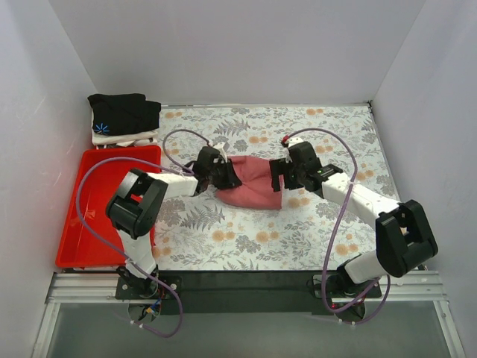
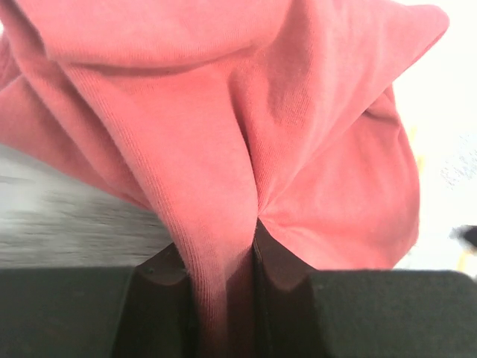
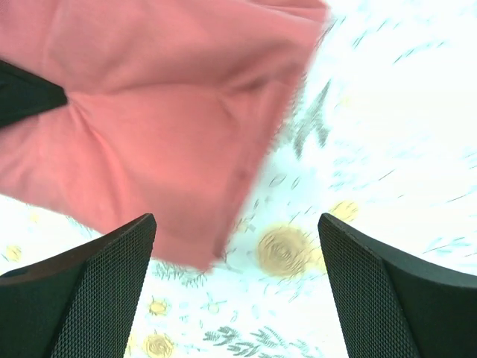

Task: Fold and stack the t-shirts
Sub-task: Neatly place the folded tshirt to the corner

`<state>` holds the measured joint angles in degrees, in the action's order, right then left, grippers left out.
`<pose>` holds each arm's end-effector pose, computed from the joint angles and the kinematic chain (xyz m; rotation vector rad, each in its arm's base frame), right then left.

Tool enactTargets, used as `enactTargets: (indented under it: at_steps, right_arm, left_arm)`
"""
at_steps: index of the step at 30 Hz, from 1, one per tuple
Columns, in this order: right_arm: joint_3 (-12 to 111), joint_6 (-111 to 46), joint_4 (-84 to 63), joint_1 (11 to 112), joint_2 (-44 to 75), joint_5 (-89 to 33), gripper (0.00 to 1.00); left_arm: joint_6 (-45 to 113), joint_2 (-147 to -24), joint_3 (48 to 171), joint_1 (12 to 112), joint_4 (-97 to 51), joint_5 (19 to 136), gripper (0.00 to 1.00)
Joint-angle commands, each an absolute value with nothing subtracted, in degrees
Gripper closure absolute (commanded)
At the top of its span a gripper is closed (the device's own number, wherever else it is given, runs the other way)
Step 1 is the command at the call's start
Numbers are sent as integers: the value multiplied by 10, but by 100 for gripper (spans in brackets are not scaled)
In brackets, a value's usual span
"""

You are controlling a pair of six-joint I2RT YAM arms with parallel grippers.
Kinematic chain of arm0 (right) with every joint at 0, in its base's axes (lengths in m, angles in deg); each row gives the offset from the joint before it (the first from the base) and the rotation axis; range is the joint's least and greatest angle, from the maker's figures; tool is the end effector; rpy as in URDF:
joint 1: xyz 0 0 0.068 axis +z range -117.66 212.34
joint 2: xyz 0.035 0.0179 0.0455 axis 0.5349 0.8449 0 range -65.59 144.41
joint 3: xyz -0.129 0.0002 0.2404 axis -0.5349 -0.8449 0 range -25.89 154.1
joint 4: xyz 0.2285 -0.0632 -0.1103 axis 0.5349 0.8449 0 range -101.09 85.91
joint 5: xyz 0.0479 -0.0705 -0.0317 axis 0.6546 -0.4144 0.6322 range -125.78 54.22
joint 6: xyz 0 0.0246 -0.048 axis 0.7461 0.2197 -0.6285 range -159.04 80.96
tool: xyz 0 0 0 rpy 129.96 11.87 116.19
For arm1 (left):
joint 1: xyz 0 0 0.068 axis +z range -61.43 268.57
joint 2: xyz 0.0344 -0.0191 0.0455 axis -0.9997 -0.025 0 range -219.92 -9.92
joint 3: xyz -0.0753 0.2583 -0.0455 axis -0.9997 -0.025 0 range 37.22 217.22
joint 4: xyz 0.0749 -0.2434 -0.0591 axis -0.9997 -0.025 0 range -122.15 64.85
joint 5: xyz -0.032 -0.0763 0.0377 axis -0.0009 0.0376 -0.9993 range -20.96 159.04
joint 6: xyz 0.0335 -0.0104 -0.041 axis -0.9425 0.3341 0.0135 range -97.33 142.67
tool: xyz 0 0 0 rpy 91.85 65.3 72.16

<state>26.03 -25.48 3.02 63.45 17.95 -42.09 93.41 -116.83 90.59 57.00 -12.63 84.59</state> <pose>0.2647 0.1550 0.2202 -0.3099 2.3562 0.2463 0.3121 -0.2030 0.1336 -0.7118 2.4785 -1.1333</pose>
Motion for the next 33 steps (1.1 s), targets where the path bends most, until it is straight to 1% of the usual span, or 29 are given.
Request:
enactTargets:
  at_steps: [1, 8, 14, 17, 18, 22, 25, 33]
  right_arm:
    - [314, -276, 43, 612, 153, -427, 18]
    - [361, -291, 42, 586, 166, -415, 17]
    - [382, -296, 21, 570, 186, -389, 17]
    - [382, -300, 4, 564, 197, -370, 17]
    - [382, -302, 2, 562, 199, -367, 17]
    - [381, -307, -15, 553, 213, -362, 17]
    - [380, -306, -30, 545, 226, -326, 17]
    - [381, -304, -48, 540, 260, -295, 18]
  left_arm:
    - [834, -1127, 964, 614, -224, 816, 100]
    - [732, -1131, 1078, 681, -319, 815, 100]
    - [665, -1165, 1189, 737, -395, 831, 100]
    - [632, -1194, 1257, 763, -427, 848, 100]
    - [621, -1205, 1299, 773, -437, 849, 100]
    - [598, -1243, 1398, 808, -484, 853, 100]
    - [590, -1272, 1475, 841, -507, 859, 100]
    - [596, -1332, 1626, 941, -550, 933, 100]
